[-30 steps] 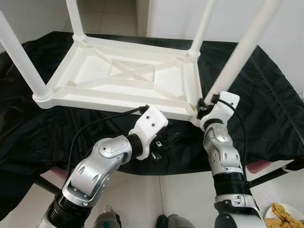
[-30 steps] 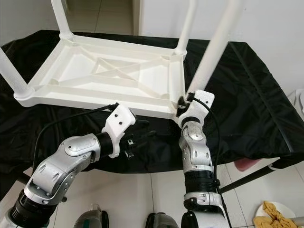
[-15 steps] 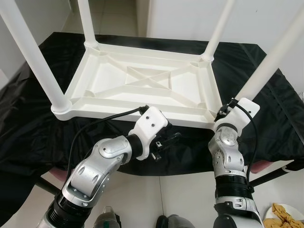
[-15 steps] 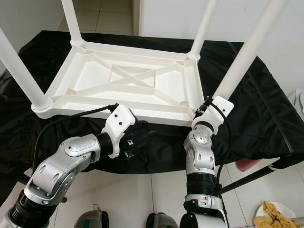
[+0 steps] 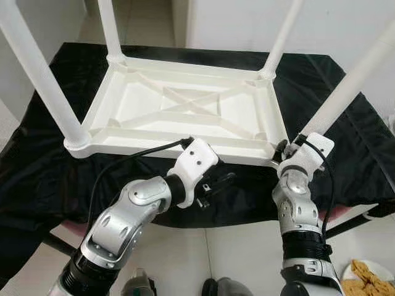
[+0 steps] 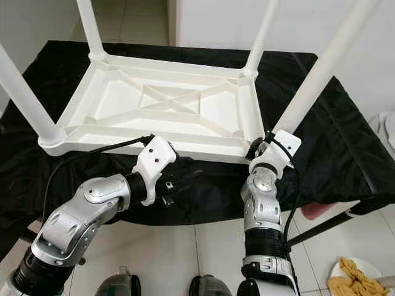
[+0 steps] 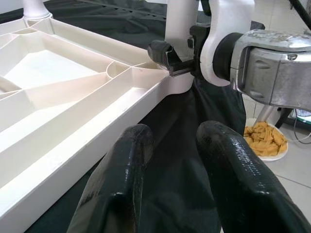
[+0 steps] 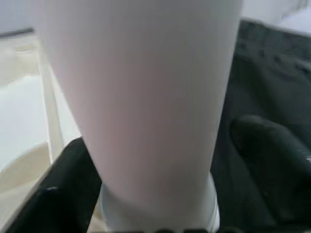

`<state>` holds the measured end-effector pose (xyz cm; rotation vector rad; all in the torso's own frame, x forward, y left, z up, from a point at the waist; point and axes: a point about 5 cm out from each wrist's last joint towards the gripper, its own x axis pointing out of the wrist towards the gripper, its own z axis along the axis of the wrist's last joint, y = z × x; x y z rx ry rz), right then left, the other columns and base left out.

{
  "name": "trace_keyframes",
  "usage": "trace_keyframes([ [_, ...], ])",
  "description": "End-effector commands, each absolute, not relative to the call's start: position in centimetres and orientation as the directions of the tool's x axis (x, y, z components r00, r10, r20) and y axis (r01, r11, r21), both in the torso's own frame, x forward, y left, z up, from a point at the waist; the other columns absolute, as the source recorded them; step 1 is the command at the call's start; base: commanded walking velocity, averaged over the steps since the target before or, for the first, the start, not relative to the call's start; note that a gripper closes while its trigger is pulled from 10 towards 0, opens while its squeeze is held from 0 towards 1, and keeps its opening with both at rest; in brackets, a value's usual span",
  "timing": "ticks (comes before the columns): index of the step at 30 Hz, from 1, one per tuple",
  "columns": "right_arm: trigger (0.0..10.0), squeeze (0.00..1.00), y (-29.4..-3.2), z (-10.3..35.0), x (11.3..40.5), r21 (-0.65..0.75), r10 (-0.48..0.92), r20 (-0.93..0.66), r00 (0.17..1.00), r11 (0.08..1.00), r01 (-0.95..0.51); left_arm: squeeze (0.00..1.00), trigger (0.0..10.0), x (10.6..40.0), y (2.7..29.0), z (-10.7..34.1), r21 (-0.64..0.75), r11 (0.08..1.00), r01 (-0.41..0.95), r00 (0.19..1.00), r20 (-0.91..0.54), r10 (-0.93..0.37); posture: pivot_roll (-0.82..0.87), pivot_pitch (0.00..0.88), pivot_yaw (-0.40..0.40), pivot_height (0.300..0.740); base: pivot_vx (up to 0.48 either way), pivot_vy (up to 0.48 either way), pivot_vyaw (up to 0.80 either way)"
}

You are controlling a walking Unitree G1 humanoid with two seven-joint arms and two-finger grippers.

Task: Building children table

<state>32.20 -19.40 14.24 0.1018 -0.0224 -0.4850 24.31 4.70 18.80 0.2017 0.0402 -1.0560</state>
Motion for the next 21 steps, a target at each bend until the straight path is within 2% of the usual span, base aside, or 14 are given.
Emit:
trace_keyframes([
  [1,10.0,1.00,-19.4,14.3,32.1,0.106,-0.445,0.025,0.895,0.892,0.440,0.00,10.0,24.4,4.7,18.7,0.145,0.486,0.862,0.504,-0.139,-0.853,0.05,0.077,-0.066,0.740,0.000,0.000,0.00],
  [6,10.0,1.00,-19.5,15.1,32.2,0.092,-0.364,0.099,0.926,0.930,0.356,0.00,10.0,25.0,5.1,18.7,0.160,0.511,0.845,0.532,-0.146,-0.834,0.05,0.078,-0.067,0.740,0.000,0.000,0.00],
  [7,10.0,0.00,-19.5,15.2,32.1,0.094,-0.310,0.118,0.943,0.949,0.300,0.00,10.0,25.4,5.4,18.7,0.173,0.520,0.836,0.544,-0.151,-0.825,0.05,0.079,-0.067,0.740,0.000,0.000,0.00],
  [12,10.0,0.00,-19.9,15.4,31.8,0.110,-0.220,0.144,0.965,0.972,0.205,0.00,10.0,26.7,5.7,19.0,0.208,0.537,0.817,0.570,-0.153,-0.807,0.04,0.082,-0.064,0.740,0.000,0.000,0.00],
  [17,10.0,0.00,-20.5,15.4,32.0,0.093,-0.199,0.140,0.970,0.978,0.187,0.00,10.0,28.7,5.7,19.8,0.259,0.542,0.799,0.589,-0.155,-0.793,0.04,0.082,-0.059,0.740,0.000,0.000,0.00],
  [21,10.0,0.00,-20.8,15.6,32.3,0.075,-0.192,0.159,0.968,0.980,0.182,0.00,10.0,31.6,5.8,21.0,0.313,0.552,0.772,0.616,-0.154,-0.773,0.03,0.084,-0.052,0.740,0.000,0.000,0.00],
])
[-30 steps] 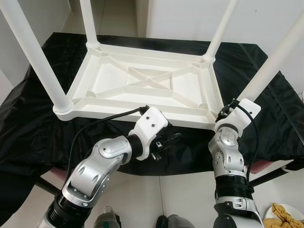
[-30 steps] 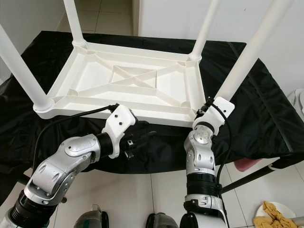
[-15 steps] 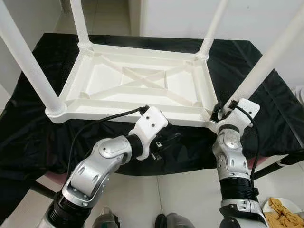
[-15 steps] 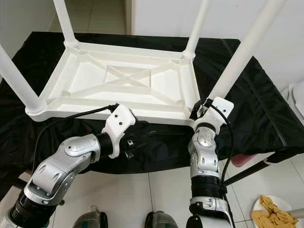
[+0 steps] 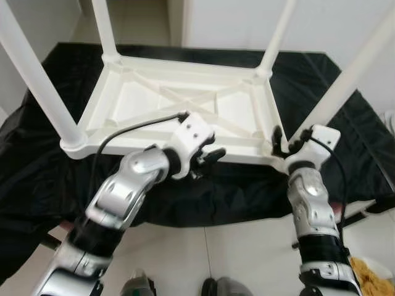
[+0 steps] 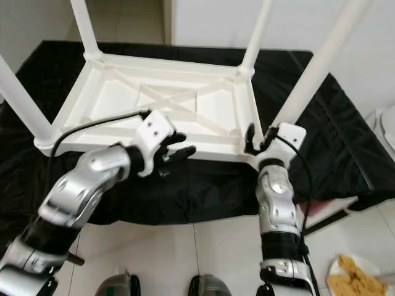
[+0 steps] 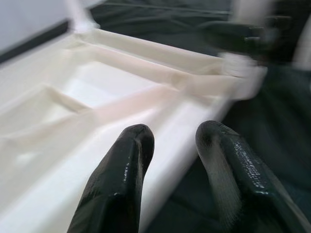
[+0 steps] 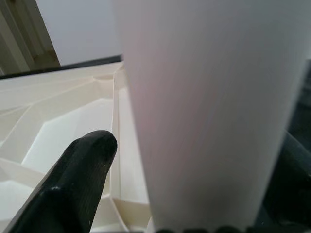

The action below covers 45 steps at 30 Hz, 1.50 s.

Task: Building children table

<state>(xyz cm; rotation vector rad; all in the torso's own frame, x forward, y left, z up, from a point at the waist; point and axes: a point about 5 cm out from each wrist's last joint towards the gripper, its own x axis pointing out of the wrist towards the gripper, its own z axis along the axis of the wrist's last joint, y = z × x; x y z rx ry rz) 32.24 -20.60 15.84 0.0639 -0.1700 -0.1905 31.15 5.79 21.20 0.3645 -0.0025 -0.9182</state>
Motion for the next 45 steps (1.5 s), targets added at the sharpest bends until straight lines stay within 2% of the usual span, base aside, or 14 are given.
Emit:
trace_keyframes([
  [1,10.0,0.00,-20.8,15.6,32.3,0.075,-0.192,0.159,0.968,0.980,0.182,0.00,10.0,31.6,5.8,21.0,0.313,0.552,0.772,0.616,-0.154,-0.773,0.03,0.084,-0.052,0.740,0.000,0.000,0.00],
  [8,10.0,0.00,-21.1,15.6,32.2,0.067,-0.166,0.167,0.972,0.985,0.157,0.00,10.0,30.9,2.8,19.6,0.371,0.374,0.850,0.477,-0.239,-0.846,0.03,0.084,-0.046,0.740,0.000,0.000,0.00],
  [11,10.0,0.00,-21.1,15.6,32.2,0.066,-0.164,0.169,0.972,0.986,0.155,0.00,10.0,30.8,2.4,19.2,0.375,0.347,0.860,0.455,-0.256,-0.853,0.03,0.083,-0.044,0.740,0.000,0.000,0.00],
  [15,10.0,0.00,-21.5,15.9,32.3,0.060,-0.166,0.182,0.969,0.986,0.158,0.00,10.0,30.4,0.9,17.6,0.372,0.225,0.900,0.354,-0.328,-0.876,0.02,0.081,-0.040,0.740,0.000,0.000,0.00],
  [19,10.0,0.00,-21.7,16.0,32.3,0.058,-0.168,0.187,0.968,0.985,0.160,0.00,10.0,30.5,0.5,17.2,0.372,0.203,0.906,0.335,-0.337,-0.880,0.02,0.081,-0.040,0.740,0.000,0.000,0.00],
  [24,10.0,0.00,-21.8,16.1,32.1,0.057,-0.173,0.199,0.964,0.985,0.165,0.00,10.0,32.1,-0.7,16.0,0.355,0.295,0.887,0.425,-0.379,-0.822,-0.01,0.068,-0.021,0.740,0.000,0.000,0.00],
  [33,10.0,0.00,-21.9,16.1,31.9,0.060,-0.184,0.206,0.961,0.983,0.175,0.00,10.0,34.4,-0.1,17.2,0.368,0.431,0.824,0.548,-0.322,-0.772,-0.02,0.058,-0.005,0.740,0.000,0.000,0.00],
  [42,10.0,0.00,-21.9,16.2,31.8,0.062,-0.187,0.211,0.959,0.982,0.178,0.00,10.0,35.4,-0.1,17.7,0.341,0.480,0.808,0.579,-0.310,-0.754,-0.03,0.054,0.002,0.740,0.000,0.000,0.00],
  [45,10.0,0.00,-21.9,16.3,31.8,0.061,-0.186,0.215,0.959,0.982,0.177,0.00,10.0,36.1,0.0,16.9,0.384,0.513,0.768,0.635,-0.349,-0.689,-0.03,0.052,0.006,0.740,0.000,0.000,0.00],
])
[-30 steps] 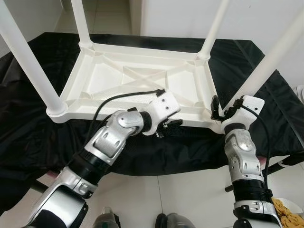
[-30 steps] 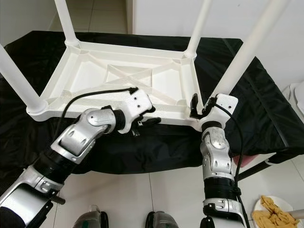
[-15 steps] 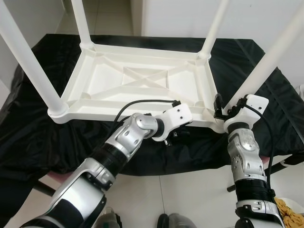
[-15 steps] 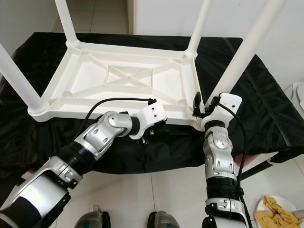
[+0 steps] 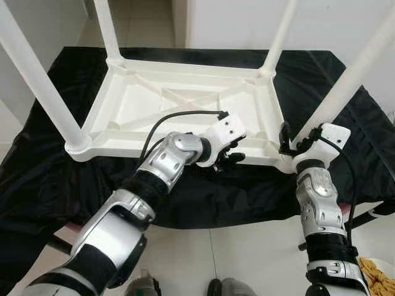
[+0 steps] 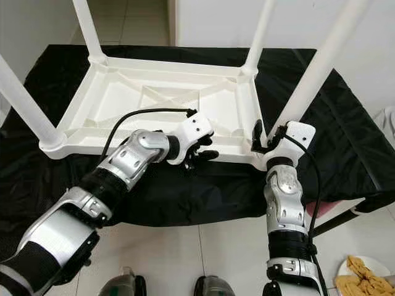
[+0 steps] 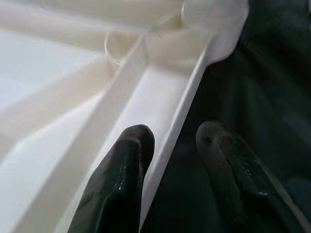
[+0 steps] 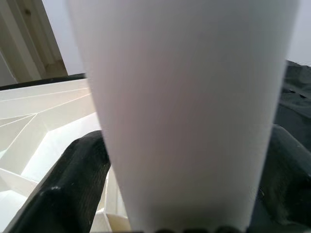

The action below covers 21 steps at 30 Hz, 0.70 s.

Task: Building children table

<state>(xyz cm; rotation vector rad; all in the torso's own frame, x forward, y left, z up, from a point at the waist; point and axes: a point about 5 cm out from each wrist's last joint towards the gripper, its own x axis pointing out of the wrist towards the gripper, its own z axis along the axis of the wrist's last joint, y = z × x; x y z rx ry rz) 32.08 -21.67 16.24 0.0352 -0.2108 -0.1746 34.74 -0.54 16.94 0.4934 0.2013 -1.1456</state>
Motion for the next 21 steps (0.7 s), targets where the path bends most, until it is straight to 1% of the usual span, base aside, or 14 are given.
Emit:
trace_keyframes([
  [1,10.0,0.00,-21.9,16.3,31.8,0.061,-0.186,0.215,0.959,0.982,0.177,0.00,10.0,36.1,0.0,16.9,0.384,0.513,0.768,0.635,-0.349,-0.689,-0.03,0.052,0.006,0.740,0.000,0.000,0.00],
  [3,10.0,0.00,-21.9,16.3,31.8,0.060,-0.186,0.218,0.958,0.982,0.177,0.00,10.0,36.3,0.0,16.1,0.417,0.513,0.750,0.657,-0.387,-0.647,-0.04,0.052,0.009,0.740,0.000,0.000,0.00],
  [7,10.0,0.00,-22.0,16.4,31.7,0.060,-0.192,0.219,0.956,0.981,0.184,0.00,10.0,36.5,0.2,15.2,0.430,0.523,0.736,0.676,-0.427,-0.601,-0.05,0.052,0.014,0.740,0.000,0.000,0.00],
  [11,10.0,0.00,-22.1,16.4,31.6,0.061,-0.197,0.221,0.955,0.980,0.188,0.00,10.0,36.7,0.3,14.9,0.448,0.529,0.721,0.692,-0.432,-0.579,-0.05,0.051,0.016,0.740,0.000,0.000,0.00],
  [13,10.0,0.00,-22.2,16.4,31.6,0.060,-0.201,0.221,0.954,0.980,0.192,0.00,10.0,37.0,0.8,14.7,0.462,0.549,0.696,0.718,-0.436,-0.542,-0.05,0.053,0.020,0.740,0.000,0.000,0.00],
  [16,10.0,0.00,-22.2,16.4,31.6,0.060,-0.203,0.222,0.954,0.979,0.194,0.00,10.0,37.2,1.3,14.4,0.460,0.567,0.683,0.730,-0.447,-0.518,-0.05,0.053,0.020,0.740,0.000,0.000,0.00],
  [19,10.0,0.00,-22.2,16.4,31.6,0.059,-0.203,0.220,0.954,0.979,0.194,0.00,10.0,37.1,1.5,14.1,0.452,0.547,0.705,0.709,-0.464,-0.530,-0.05,0.053,0.020,0.740,0.000,0.000,0.00],
  [20,10.0,0.00,-22.2,16.3,31.6,0.057,-0.201,0.219,0.955,0.979,0.193,0.00,10.0,36.8,1.5,13.8,0.441,0.510,0.738,0.675,-0.483,-0.558,-0.05,0.052,0.020,0.740,0.000,0.000,0.00],
  [21,10.0,0.00,-22.2,16.3,31.6,0.057,-0.201,0.219,0.955,0.979,0.193,0.00,10.0,36.8,1.5,13.8,0.441,0.510,0.738,0.675,-0.483,-0.558,-0.05,0.052,0.020,0.740,0.000,0.000,0.00],
])
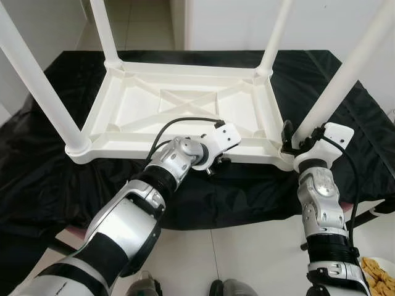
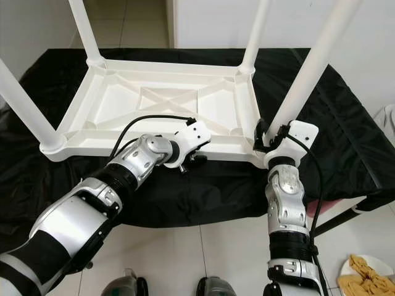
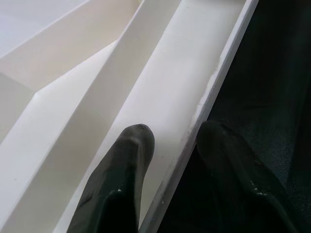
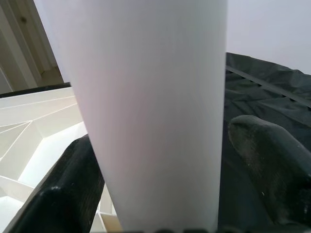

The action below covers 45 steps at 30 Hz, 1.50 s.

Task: Building children table

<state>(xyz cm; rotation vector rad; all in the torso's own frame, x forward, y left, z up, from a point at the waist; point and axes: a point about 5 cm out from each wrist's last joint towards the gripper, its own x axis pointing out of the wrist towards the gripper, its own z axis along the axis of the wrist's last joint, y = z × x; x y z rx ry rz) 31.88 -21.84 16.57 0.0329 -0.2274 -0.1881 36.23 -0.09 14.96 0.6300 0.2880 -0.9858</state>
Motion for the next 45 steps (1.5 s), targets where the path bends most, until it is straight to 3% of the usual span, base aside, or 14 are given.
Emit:
trace_keyframes([
  [1,10.0,0.00,-22.2,16.3,31.6,0.057,-0.201,0.219,0.955,0.980,0.193,0.00,10.0,36.6,1.4,13.6,0.436,0.486,0.757,0.653,-0.491,-0.577,-0.05,0.052,0.020,0.740,0.000,0.000,0.00],
  [3,10.0,0.00,-22.2,16.3,31.6,0.056,-0.200,0.219,0.955,0.980,0.193,0.00,10.0,36.2,1.3,13.3,0.409,0.450,0.794,0.608,-0.506,-0.612,-0.04,0.052,0.019,0.740,0.000,0.000,0.00],
  [4,10.0,0.00,-22.2,16.4,31.6,0.056,-0.200,0.219,0.955,0.980,0.192,0.00,8.3,36.0,1.1,13.1,0.392,0.427,0.815,0.579,-0.514,-0.633,-0.04,0.052,0.019,0.740,0.000,0.000,0.00],
  [5,10.0,0.00,-22.2,16.4,31.6,0.055,-0.199,0.219,0.955,0.980,0.192,0.00,4.9,35.6,1.1,12.9,0.385,0.382,0.840,0.540,-0.526,-0.657,-0.04,0.052,0.018,0.740,0.000,0.000,0.00],
  [6,10.0,0.00,-22.2,16.4,31.6,0.053,-0.197,0.220,0.956,0.980,0.190,0.00,0.0,34.4,1.2,12.2,0.333,0.258,0.907,0.411,-0.561,-0.719,-0.04,0.053,0.019,0.740,0.000,0.000,0.00],
  [7,10.0,0.00,-22.2,16.4,31.6,0.053,-0.197,0.220,0.956,0.980,0.190,0.00,0.0,34.4,1.2,12.2,0.333,0.258,0.907,0.411,-0.561,-0.719,-0.04,0.053,0.019,0.740,0.000,0.000,0.00],
  [15,10.0,0.00,-22.5,16.5,31.7,0.047,-0.197,0.223,0.955,0.980,0.191,0.00,0.0,31.8,2.4,10.6,0.250,0.032,0.968,0.189,-0.631,-0.752,-0.04,0.056,0.018,0.740,0.000,0.000,0.00],
  [16,10.0,0.00,-22.6,16.6,31.7,0.046,-0.198,0.224,0.954,0.980,0.192,0.00,0.4,31.2,2.8,10.2,0.239,-0.005,0.971,0.156,-0.650,-0.744,-0.03,0.059,0.019,0.740,0.000,0.000,0.00],
  [17,10.0,0.00,-22.7,16.6,31.8,0.045,-0.197,0.226,0.954,0.980,0.192,0.00,10.0,30.9,3.1,9.9,0.230,-0.011,0.973,0.148,-0.661,-0.736,-0.03,0.059,0.020,0.740,0.000,0.000,0.00],
  [20,10.0,0.00,-22.7,16.7,31.9,0.043,-0.191,0.230,0.954,0.982,0.186,0.00,10.0,30.5,3.4,9.7,0.233,-0.012,0.972,0.150,-0.665,-0.731,-0.03,0.061,0.019,0.740,0.000,0.000,0.00],
  [26,10.0,0.00,-22.3,16.9,31.9,0.046,-0.141,0.239,0.961,0.990,0.133,0.00,10.0,31.8,3.7,10.8,0.282,0.115,0.953,0.273,-0.623,-0.733,-0.02,0.063,0.018,0.740,0.000,0.000,0.00],
  [29,10.0,0.00,-22.1,17.0,31.9,0.051,-0.110,0.242,0.964,0.994,0.101,0.00,10.0,32.0,4.0,11.1,0.302,0.137,0.943,0.301,-0.609,-0.734,-0.01,0.077,0.010,0.740,0.000,0.000,0.00],
  [35,10.0,0.00,-20.6,17.2,31.5,0.102,0.067,0.253,0.965,0.990,-0.095,0.00,10.0,32.7,5.6,11.3,0.325,0.234,0.916,0.392,-0.611,-0.688,0.00,0.095,0.008,0.740,0.000,0.000,0.00],
  [45,10.0,0.00,-20.1,17.3,30.9,0.045,0.214,0.239,0.947,0.972,-0.231,0.00,10.0,32.3,7.9,10.7,0.325,0.267,0.907,0.419,-0.644,-0.640,0.00,0.106,0.008,0.740,0.000,0.000,0.00],
])
